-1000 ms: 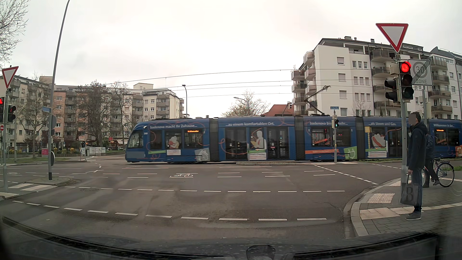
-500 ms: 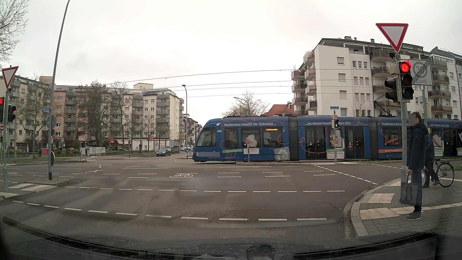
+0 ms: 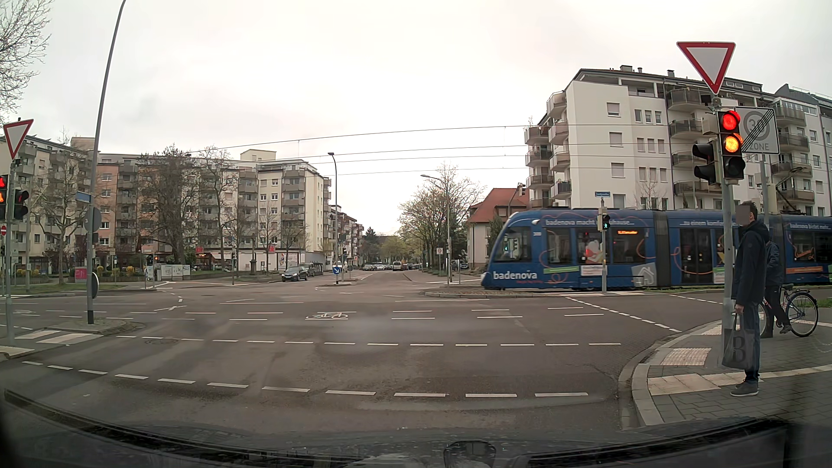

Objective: Follow the waypoints while adhering to traffic rules and regulations

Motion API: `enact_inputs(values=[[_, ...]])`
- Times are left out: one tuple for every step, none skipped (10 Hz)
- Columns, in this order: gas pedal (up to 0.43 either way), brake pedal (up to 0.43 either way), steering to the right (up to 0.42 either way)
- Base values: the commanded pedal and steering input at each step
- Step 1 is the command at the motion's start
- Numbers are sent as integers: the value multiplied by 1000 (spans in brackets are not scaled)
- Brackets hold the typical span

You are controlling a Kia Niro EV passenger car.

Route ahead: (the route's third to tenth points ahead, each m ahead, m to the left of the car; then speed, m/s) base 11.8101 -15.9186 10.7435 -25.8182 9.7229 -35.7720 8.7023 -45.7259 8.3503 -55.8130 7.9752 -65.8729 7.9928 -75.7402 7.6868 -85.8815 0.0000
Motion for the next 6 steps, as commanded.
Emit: enact_inputs(values=[[0, 262, -92], [0, 250, -92], [0, 61, -91], [0, 0, -87], [0, 0, -83], [0, 0, -81]])
